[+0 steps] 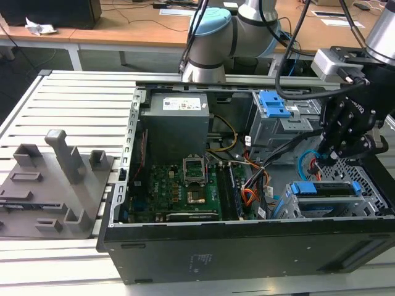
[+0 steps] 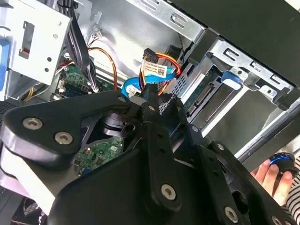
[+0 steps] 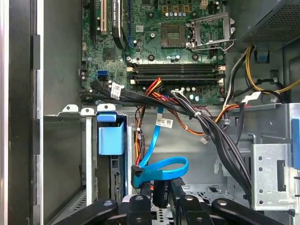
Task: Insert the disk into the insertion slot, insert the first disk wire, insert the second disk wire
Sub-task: 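Insert the first disk wire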
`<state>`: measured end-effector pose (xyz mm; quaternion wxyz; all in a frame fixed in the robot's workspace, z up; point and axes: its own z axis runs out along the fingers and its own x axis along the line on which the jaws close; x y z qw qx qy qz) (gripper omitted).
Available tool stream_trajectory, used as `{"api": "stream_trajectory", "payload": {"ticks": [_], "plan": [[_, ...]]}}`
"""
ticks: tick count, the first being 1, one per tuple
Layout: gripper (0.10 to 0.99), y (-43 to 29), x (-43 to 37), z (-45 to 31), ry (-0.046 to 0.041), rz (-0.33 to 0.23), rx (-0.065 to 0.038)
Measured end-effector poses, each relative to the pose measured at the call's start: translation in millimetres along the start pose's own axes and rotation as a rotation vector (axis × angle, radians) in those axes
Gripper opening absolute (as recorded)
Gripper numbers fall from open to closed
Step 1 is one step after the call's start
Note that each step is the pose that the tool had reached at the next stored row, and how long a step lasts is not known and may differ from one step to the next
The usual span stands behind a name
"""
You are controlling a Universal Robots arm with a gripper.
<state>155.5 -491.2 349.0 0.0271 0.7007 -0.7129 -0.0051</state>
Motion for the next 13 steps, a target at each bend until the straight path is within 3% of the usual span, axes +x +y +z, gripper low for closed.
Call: {"api": "stream_trajectory", "payload": {"ticks": [1, 3, 7, 8, 10, 13], "plan": [[0.286, 0.0, 0.0, 0.0, 0.0004, 0.0, 0.0], [0.188, 0.0, 0.0, 0.0, 0.0016, 0.0, 0.0], [0.188, 0.0, 1.4, 0.0, 0.0026, 0.0, 0.0], [0.188, -0.1, 4.4, 0.1, 0.0024, 0.0, 0.0], [0.188, -0.4, 20.4, 0.7, 0.0025, 0.0, 0.0], [0.188, -1.9, 36.4, 1.8, 0.0022, 0.0, 0.0]]}}
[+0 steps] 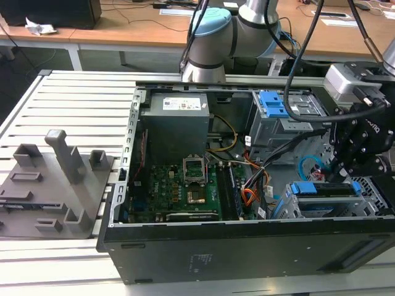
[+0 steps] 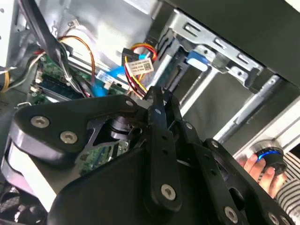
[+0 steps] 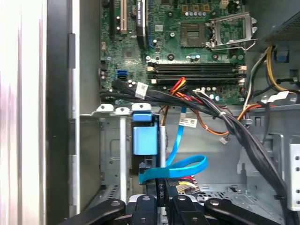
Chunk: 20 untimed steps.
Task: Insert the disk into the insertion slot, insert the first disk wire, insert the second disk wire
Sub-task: 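Insert the first disk wire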
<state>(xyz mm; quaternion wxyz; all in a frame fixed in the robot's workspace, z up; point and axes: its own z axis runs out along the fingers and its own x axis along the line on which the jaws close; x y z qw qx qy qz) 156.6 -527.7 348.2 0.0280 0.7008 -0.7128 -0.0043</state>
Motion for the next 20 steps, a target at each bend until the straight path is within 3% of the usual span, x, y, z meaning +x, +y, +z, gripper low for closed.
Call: {"api": "stream_trajectory", "payload": {"ticks": [7, 11, 13, 16, 20], "plan": [[0.188, -13.2, -0.1, 5.2, 0.0003, 0.0, -0.001], [0.188, -16.0, -0.2, 7.8, 0.0003, 0.0, -0.001], [0.188, -16.1, -0.2, 8.2, -0.0031, 0.0, -0.001], [0.188, -14.5, -0.1, 8.7, -0.0179, -0.001, -0.001], [0.188, -15.0, 3.3, 10.7, -0.0185, -0.001, -0.001]]}}
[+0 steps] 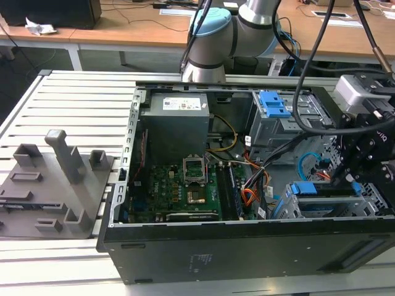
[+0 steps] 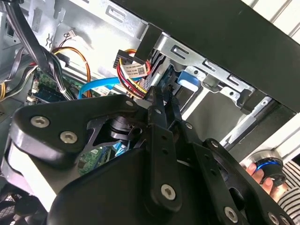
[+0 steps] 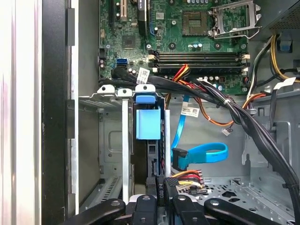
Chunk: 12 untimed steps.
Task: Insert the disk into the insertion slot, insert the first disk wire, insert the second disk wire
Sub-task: 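Insert the first disk wire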
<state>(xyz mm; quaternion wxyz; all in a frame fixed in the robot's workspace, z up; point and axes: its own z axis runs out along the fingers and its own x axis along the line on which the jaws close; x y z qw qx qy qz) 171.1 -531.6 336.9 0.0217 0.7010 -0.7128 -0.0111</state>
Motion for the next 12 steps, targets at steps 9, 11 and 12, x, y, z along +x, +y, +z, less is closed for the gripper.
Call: {"api": "stream_trajectory", "payload": {"ticks": [9, 11, 12], "plan": [[0.188, -2.2, 0.1, 1.1, -0.0011, 0.0, 0.0], [0.188, -2.4, 0.1, 2.2, -0.0009, 0.0, 0.0], [0.188, -2.5, 0.1, 2.4, -0.0009, 0.0, 0.0]]}}
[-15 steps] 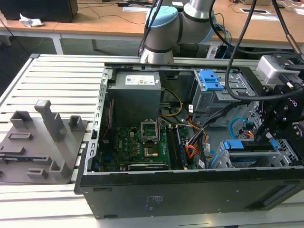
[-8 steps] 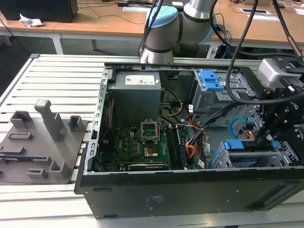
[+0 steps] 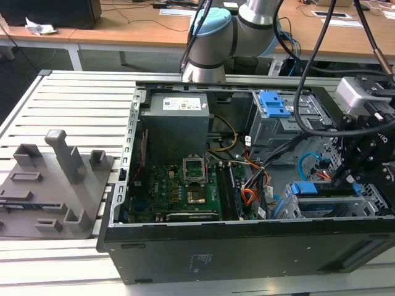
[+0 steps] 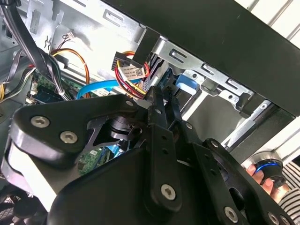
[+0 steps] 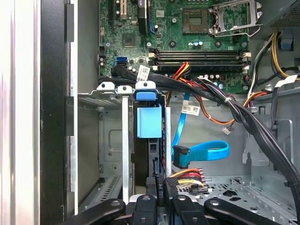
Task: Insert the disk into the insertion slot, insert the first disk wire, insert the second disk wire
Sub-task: 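Insert the first disk wire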
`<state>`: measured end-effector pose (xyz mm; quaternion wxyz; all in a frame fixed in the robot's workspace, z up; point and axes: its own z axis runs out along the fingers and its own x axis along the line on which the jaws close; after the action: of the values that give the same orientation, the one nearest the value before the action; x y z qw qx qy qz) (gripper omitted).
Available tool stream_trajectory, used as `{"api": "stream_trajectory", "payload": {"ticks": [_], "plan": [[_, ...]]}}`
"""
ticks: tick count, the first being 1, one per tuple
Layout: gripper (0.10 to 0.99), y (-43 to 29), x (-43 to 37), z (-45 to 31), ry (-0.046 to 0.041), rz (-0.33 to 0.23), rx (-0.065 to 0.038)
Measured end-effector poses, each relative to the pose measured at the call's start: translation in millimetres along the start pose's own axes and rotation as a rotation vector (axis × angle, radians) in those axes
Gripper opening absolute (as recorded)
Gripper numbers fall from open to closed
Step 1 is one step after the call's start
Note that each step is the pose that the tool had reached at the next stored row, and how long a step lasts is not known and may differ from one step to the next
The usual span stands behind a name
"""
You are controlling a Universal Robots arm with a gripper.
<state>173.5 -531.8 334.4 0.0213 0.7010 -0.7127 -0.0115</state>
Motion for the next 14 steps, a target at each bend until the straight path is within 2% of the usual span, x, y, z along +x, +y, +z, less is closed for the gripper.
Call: {"api": "stream_trajectory", "payload": {"ticks": [4, 5, 8, 10, 14], "plan": [[0.188, -0.1, -0.1, 0.4, -0.0006, 0.0, 0.0], [0.267, -0.1, 0.0, 0.4, -0.0005, 0.0, 0.0], [0.267, 0.0, -0.1, -1.2, -0.0004, 0.0, 0.0], [0.267, 0.3, 0.0, -7.2, -0.0001, 0.0, 0.0], [0.267, 3.9, 0.2, -7.6, -0.0004, 0.0, 0.0]]}}
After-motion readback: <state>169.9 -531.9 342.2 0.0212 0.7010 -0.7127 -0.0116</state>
